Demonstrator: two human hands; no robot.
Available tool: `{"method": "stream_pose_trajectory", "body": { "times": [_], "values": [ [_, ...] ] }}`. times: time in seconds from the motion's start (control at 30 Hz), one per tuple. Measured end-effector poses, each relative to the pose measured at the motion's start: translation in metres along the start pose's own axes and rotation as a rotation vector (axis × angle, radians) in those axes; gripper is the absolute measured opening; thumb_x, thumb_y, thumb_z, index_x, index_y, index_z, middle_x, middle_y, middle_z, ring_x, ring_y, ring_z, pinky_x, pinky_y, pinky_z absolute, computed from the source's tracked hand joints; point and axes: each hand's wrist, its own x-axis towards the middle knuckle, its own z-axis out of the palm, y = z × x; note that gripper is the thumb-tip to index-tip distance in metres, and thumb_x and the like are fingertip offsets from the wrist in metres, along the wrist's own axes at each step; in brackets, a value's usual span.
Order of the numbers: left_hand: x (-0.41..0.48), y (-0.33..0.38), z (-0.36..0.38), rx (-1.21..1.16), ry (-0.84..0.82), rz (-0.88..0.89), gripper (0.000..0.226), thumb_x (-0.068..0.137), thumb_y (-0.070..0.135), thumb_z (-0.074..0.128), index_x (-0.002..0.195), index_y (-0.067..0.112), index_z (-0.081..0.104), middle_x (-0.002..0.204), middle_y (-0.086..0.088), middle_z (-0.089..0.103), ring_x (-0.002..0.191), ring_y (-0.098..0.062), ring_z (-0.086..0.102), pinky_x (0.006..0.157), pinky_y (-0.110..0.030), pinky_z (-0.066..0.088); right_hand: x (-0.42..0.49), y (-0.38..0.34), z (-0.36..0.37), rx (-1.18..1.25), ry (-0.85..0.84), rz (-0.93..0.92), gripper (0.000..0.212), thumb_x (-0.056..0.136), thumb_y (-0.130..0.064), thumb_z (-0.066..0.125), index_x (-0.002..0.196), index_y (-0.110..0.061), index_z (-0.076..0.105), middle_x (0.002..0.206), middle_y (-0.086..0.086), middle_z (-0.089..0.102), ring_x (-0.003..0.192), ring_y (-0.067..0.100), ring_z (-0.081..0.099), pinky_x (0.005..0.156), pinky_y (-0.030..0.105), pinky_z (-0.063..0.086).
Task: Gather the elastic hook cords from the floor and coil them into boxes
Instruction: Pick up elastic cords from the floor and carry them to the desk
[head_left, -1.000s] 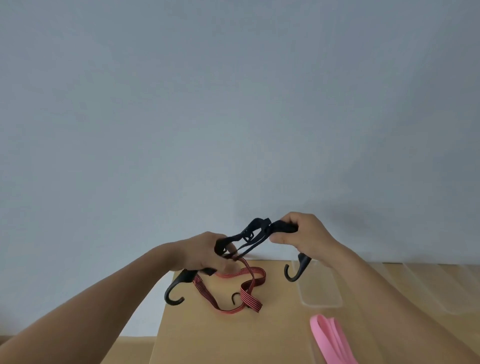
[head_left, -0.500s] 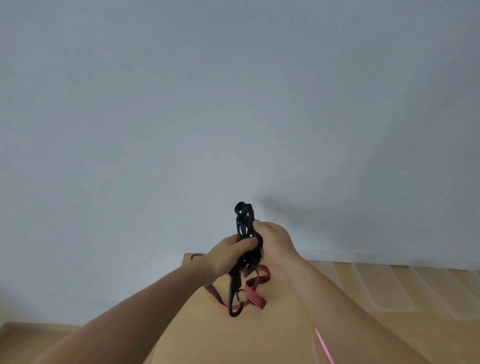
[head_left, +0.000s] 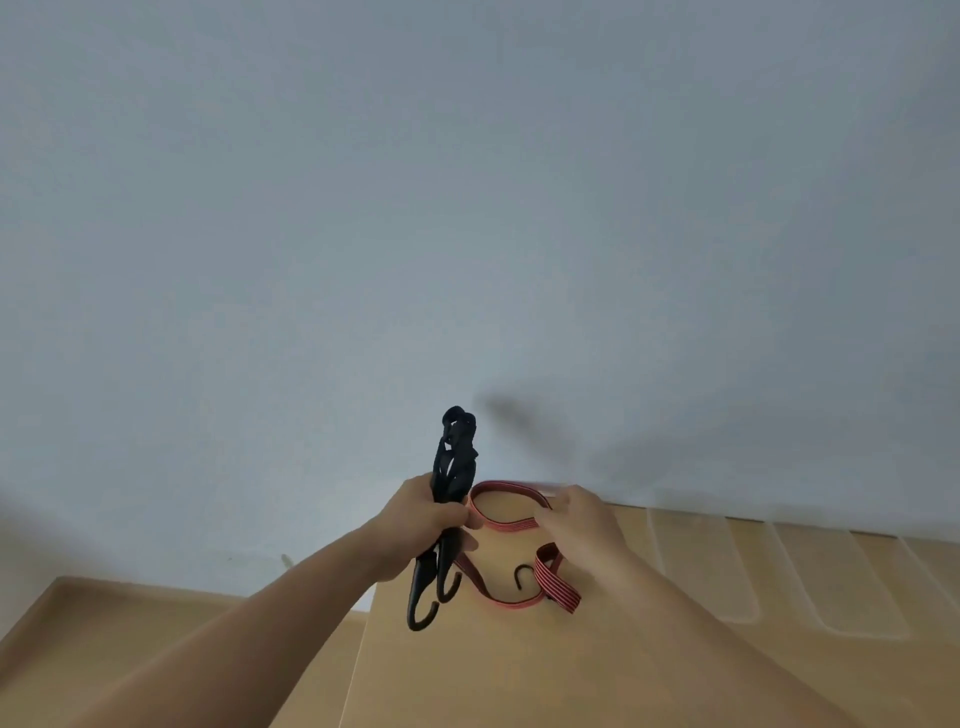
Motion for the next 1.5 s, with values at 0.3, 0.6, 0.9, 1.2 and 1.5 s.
{"method": "stream_pose_trajectory", "body": {
  "times": [0.3, 0.6, 0.9, 1.2, 1.5],
  "values": [
    [0.030, -0.037, -0.005, 0.177, -0.030, -0.125, 0.025, 0.076, 0.016, 0.070, 0.075, 0.010, 0.045, 0.057, -0.006, 0.054, 0.049, -0.019, 0.056, 0.052, -0.022, 0.047, 0.013, 0.037, 0.064, -0.373, 0.092, 0.225, 0.077, 0.067, -0.054, 0.076, 0.120, -0.009, 0.043, 0.121, 0.007, 0.046, 0.110, 0.026, 0.053, 0.077, 0.032, 0.049],
    [0.044, -0.006, 0.001, 0.191, -0.146, -0.077, 0.022, 0.080, 0.022, 0.073, 0.090, 0.010, 0.058, 0.080, -0.004, 0.076, 0.050, -0.019, 0.058, 0.054, -0.023, 0.050, 0.014, 0.031, 0.035, 0.325, 0.148, 0.089, 0.016, 0.076, -0.011, 0.066, 0.087, -0.017, 0.055, 0.072, -0.006, 0.067, 0.070, 0.015, 0.064, 0.061, 0.023, 0.045],
    [0.029, 0.092, 0.028, 0.022, -0.207, 0.238, 0.024, 0.079, 0.026, 0.077, 0.085, 0.004, 0.069, 0.075, -0.014, 0.070, 0.062, -0.025, 0.064, 0.065, -0.029, 0.056, -0.038, -0.057, -0.045, 0.816, 0.083, -0.273, 0.026, 0.070, -0.027, 0.074, 0.071, -0.017, 0.049, 0.070, 0.009, 0.059, 0.063, 0.021, 0.059, 0.056, 0.027, 0.046],
    [-0.011, 0.171, 0.074, 0.077, -0.367, 0.420, 0.025, 0.084, 0.022, 0.077, 0.090, 0.007, 0.058, 0.072, -0.005, 0.065, 0.059, -0.024, 0.063, 0.062, -0.031, 0.050, -0.095, -0.066, -0.111, 0.869, 0.168, -0.474, 0.020, 0.079, -0.024, 0.066, 0.071, -0.016, 0.049, 0.068, 0.010, 0.060, 0.063, 0.022, 0.044, 0.057, 0.032, 0.037],
    [-0.064, 0.183, 0.177, 0.052, -0.398, 0.507, 0.021, 0.086, 0.002, 0.072, 0.076, 0.009, 0.055, 0.059, -0.007, 0.060, 0.051, -0.017, 0.057, 0.053, -0.028, 0.051, -0.167, 0.007, -0.164, 1.023, 0.353, -0.488, 0.017, 0.084, -0.024, 0.066, 0.088, -0.008, 0.061, 0.090, 0.025, 0.069, 0.080, 0.032, 0.067, 0.072, 0.038, 0.055]
  ]
}}
